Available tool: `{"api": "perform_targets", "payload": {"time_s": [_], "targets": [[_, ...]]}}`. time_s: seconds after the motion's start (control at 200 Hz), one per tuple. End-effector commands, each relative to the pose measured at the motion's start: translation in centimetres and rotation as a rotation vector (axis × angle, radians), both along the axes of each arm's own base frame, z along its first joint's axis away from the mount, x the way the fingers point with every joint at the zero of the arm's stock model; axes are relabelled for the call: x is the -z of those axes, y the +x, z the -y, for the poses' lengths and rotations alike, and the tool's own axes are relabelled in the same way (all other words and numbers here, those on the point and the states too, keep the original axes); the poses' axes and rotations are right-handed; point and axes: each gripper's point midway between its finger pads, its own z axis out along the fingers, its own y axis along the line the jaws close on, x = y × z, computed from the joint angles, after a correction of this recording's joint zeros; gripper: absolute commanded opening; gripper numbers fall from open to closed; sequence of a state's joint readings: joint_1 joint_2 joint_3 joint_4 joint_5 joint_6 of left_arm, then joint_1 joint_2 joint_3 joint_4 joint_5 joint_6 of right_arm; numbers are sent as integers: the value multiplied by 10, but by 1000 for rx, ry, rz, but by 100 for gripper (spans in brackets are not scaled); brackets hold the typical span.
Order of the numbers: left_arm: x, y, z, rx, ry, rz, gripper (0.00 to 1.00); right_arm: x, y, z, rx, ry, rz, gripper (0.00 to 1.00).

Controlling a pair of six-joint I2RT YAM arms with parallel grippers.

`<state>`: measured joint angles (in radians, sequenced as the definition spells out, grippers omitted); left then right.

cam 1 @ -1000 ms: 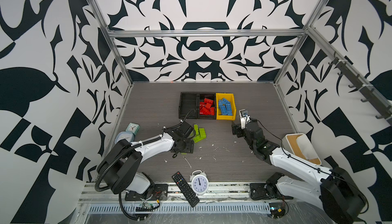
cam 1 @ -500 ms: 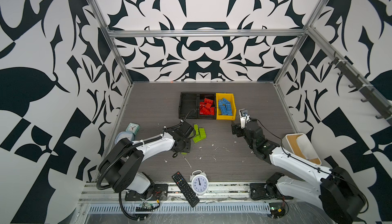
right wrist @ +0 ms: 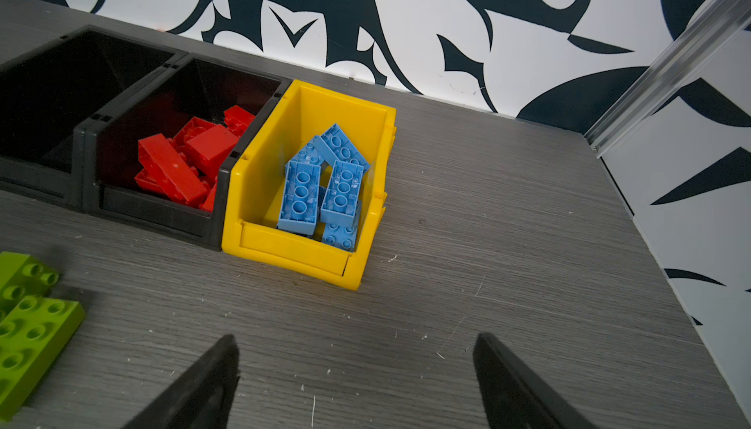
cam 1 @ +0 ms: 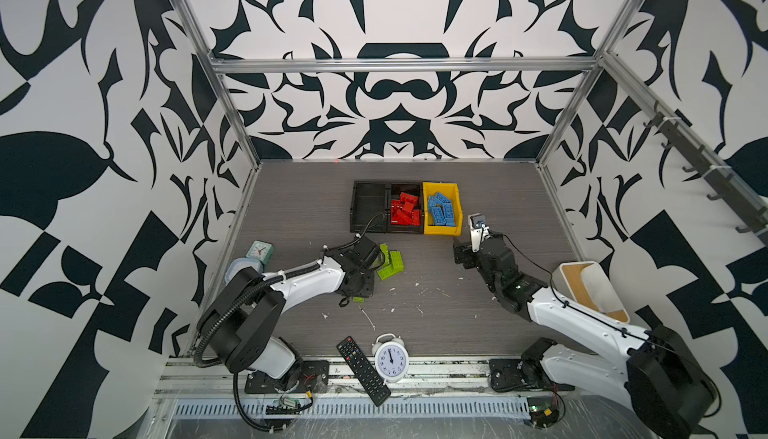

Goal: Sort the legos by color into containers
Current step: 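Lower the left gripper onto a lime-green brick and close on it, then lift the green brick with the left gripper and carry it to the empty black bin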

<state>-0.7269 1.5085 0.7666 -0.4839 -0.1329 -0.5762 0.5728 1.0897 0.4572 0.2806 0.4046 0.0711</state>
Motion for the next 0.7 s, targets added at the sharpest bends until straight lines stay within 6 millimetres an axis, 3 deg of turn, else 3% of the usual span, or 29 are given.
{"api": "perform_targets", "payload": {"time_s": [0.0,0.195,0.31,0.485,0.695], "targets": [[7,-13,-9,-1,36,-59,34,-20,5,-3,9,40,41,93],[-24,-1,5,50,-31,-1,32,-20,5,-2,11,45,46,92],[-49,14,4,81,-6,53,30,-20,4,-2,11,46,44,92],[-84,54,6,99,-55,144,30,-19,4,-2,10,61,49,92],[-126,118,10,143,-69,294,30,-14,4,-4,4,61,41,92]]}}
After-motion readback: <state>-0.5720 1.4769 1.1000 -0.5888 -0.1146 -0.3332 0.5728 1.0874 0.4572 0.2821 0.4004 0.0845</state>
